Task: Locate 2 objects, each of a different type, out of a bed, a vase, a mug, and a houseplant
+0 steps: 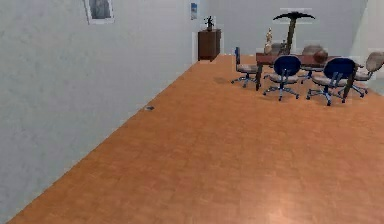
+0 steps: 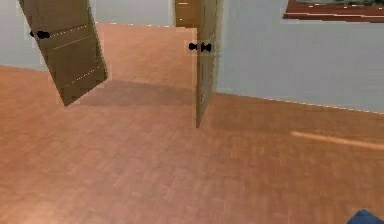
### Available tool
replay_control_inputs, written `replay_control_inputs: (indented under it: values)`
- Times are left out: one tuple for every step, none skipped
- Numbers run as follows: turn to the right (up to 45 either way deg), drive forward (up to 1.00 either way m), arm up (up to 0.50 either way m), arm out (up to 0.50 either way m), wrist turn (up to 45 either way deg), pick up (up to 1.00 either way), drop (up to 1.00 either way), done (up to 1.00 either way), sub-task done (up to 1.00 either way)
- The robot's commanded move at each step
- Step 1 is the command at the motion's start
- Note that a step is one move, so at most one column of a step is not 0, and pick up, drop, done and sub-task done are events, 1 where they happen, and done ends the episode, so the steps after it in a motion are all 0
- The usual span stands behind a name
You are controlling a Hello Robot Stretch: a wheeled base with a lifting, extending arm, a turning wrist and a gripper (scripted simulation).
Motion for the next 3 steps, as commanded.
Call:
replay_control_inputs:
  values:
    - [0.0,1.00,0.00,0.00,0.0,0.00,0.00,0.00,0.00]
    - [0.0,1.00,0.00,0.00,0.0,0.00,0.00,0.00,0.00]
    - [0.0,1.00,0.00,0.00,0.0,0.00,0.00,0.00,0.00]
